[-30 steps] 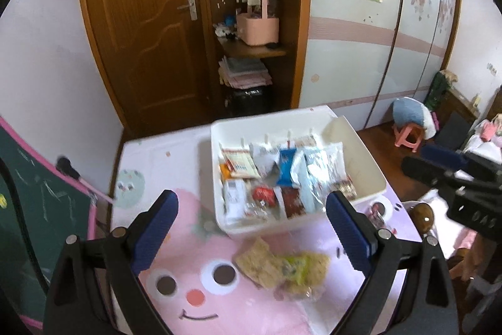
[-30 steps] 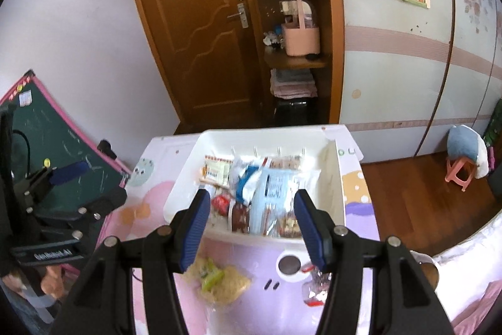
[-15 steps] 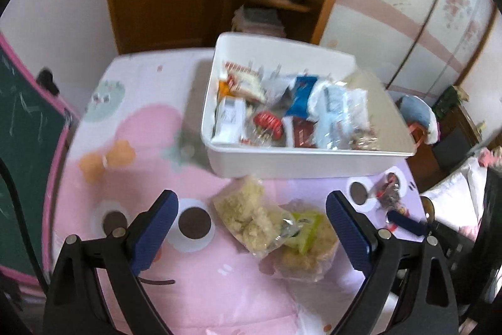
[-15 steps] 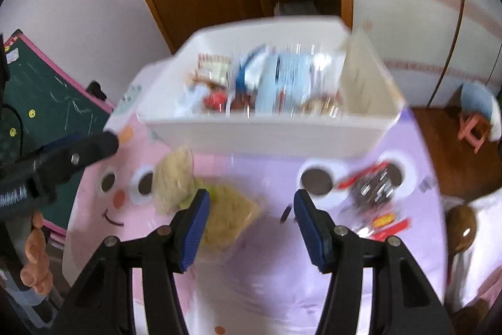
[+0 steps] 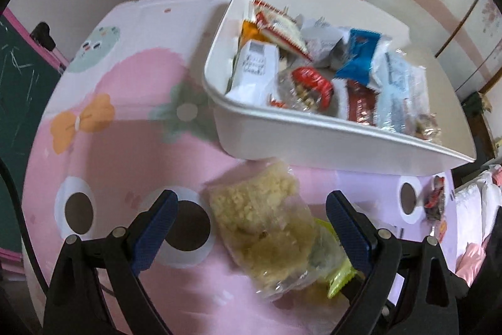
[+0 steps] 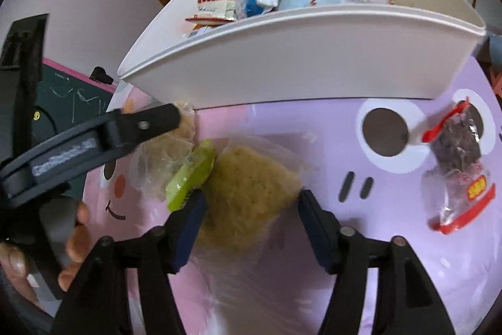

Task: Organize snacks
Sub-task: 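Withdraw both tools from the basket toward the clear cake bags, then grasp a clear cake bag with the left tool while the right tool grasps another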

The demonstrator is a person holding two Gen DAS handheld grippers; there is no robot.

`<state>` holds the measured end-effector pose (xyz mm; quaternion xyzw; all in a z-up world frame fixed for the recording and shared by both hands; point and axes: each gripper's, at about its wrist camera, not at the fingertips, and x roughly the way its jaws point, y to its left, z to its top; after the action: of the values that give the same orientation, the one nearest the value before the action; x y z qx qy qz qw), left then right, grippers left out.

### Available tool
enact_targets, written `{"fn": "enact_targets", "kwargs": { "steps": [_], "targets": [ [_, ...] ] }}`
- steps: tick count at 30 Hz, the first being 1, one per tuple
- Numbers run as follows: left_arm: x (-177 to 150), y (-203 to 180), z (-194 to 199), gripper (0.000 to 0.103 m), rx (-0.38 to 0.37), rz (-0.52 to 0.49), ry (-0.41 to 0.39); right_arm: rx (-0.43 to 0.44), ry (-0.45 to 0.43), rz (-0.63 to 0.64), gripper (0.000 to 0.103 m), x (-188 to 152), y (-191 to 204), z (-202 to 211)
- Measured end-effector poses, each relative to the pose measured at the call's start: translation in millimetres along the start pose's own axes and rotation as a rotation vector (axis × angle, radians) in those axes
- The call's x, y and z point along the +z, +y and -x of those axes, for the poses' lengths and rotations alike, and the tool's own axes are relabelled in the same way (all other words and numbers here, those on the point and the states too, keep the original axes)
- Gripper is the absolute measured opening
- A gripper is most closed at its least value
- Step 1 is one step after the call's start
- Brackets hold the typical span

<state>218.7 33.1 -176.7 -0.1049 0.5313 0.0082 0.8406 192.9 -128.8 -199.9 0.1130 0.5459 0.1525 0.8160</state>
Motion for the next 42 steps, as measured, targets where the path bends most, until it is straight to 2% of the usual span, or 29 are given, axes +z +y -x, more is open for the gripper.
{"fn": "enact_targets", "kwargs": {
  "steps": [4, 12, 22, 25, 28, 31, 33, 36, 42],
  "targets": [
    [-0.1, 5.8, -13.8, 0.095, 0.021, 0.019, 0.025, -0.039, -0.028, 0.087, 0.072, -3.6, 13.6, -3.7],
    [-1.3, 26.4, -28.5, 0.095, 0.067, 0.054, 0.050, -0.137, -0.045, 0.224, 0.074, -10.9, 36.0, -12.7],
    [-11.5, 32.8, -28.9, 0.094, 0.150, -0.004, 0.027, -0.214, -0.043, 0.291, 0.076, -12.5, 49.9, -22.5],
    [-17.0, 36.5, -25.9, 0.094, 0.149, -0.008, 0.021, -0.230, -0.043, 0.302, 0.073, -17.3, 47.7, -19.4],
    [-21.9, 40.4, -22.0, 0.091, 0.144, -0.008, 0.019, -0.236, -0.050, 0.306, 0.057, -21.0, 42.2, -13.7],
    [-23.9, 42.2, -17.6, 0.077, 0.143, -0.014, 0.007, -0.237, -0.038, 0.273, 0.054, -23.3, 34.4, -6.8],
    [-25.5, 40.4, -13.7, 0.058, 0.139, -0.020, 0.005, -0.245, -0.033, 0.255, 0.054, -23.2, 30.8, -4.8],
    [-27.2, 39.8, -11.2, 0.046, 0.139, -0.024, 0.005, -0.259, -0.033, 0.243, 0.054, -27.4, 26.3, 1.6],
    [-36.0, 37.5, -4.2, 0.035, 0.144, -0.042, 0.005, -0.276, -0.035, 0.232, 0.053, -30.2, 26.8, 6.5]
  ]
}}
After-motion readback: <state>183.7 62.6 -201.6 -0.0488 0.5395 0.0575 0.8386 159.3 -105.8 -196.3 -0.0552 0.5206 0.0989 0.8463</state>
